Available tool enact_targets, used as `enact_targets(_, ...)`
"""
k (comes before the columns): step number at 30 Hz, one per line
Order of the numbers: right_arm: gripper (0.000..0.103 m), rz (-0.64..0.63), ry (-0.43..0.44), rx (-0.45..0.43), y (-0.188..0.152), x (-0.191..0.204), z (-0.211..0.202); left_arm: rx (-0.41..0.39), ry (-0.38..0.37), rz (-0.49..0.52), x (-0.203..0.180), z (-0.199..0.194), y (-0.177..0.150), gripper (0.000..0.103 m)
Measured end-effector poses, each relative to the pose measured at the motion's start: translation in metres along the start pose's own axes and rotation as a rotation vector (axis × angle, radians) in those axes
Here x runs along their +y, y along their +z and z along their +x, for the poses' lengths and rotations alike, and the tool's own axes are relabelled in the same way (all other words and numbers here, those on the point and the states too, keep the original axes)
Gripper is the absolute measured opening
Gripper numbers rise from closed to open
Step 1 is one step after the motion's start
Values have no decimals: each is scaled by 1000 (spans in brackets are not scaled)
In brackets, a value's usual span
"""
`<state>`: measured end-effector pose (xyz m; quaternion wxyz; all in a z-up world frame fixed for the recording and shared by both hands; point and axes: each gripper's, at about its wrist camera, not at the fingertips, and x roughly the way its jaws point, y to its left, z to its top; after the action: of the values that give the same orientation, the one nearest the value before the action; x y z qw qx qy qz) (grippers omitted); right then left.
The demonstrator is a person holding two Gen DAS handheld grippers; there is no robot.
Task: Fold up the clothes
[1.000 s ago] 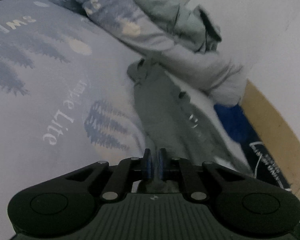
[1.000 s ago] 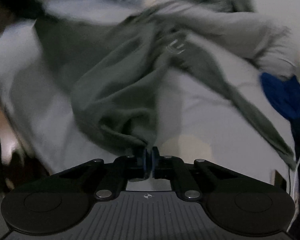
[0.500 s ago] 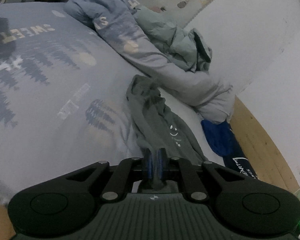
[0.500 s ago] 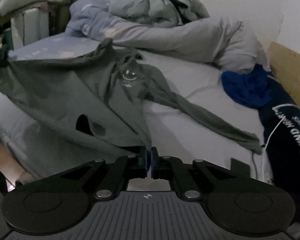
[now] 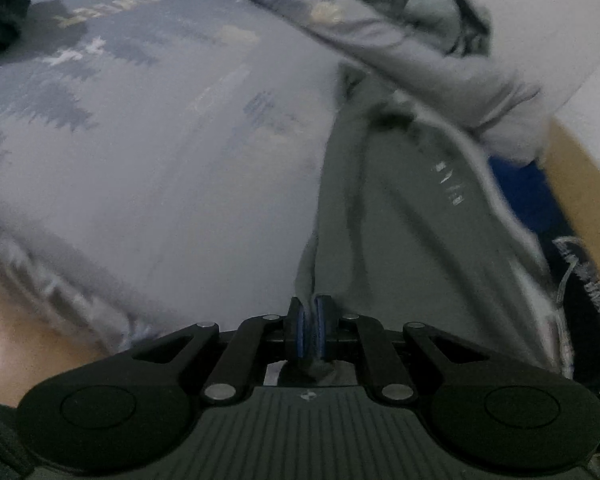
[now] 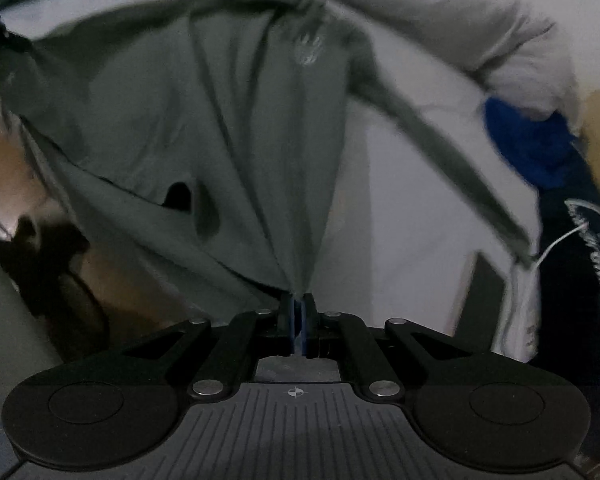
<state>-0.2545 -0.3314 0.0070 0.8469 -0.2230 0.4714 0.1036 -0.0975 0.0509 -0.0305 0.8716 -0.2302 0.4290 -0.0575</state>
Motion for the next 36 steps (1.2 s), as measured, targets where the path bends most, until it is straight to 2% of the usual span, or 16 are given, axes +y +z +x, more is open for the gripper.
enact_targets(3, 4, -19, 21, 80, -6, 8, 20, 25, 42, 46, 1, 2, -2, 10)
enact_targets(6, 7, -14, 20, 133, -13, 8, 20, 37, 85, 65, 2, 1, -4, 12)
enact_targets(9, 11, -9, -22, 110, -18, 8, 6, 19, 110, 75, 2, -2, -5, 15)
enact_targets(11, 15, 1, -21, 30, -15, 11, -8, -4, 120, 79, 1, -5, -5, 24)
enact_targets(15, 48, -50, 43, -87, -2, 41, -6, -49, 140, 86, -1, -11, -7, 30)
enact_targets(18, 50, -145, 61, -100, 7, 70, 14, -83, 111, 93, -4, -18, -9, 40)
enact_targets(19, 50, -167, 70, -108, 10, 77, 19, -92, 97, 95, -5, -20, -9, 46)
enact_targets(23, 47, -243, 48, -145, 23, 95, 38, -94, 103, 102, -5, -18, -8, 49)
enact_targets(24, 42, -249, 34, -151, 25, 98, 41, -91, 106, 101, -5, -15, -8, 49)
enact_targets(27, 1, -237, 6, -134, 27, 99, 50, -83, 111, 92, -3, -12, -8, 49)
enact_targets(29, 1, -276, 34, -98, 25, 99, 51, -84, 115, 92, -4, -12, -8, 49)
enact_targets(36, 1, -392, 107, -82, 18, 121, 28, -89, 97, 71, -4, -11, -7, 49)
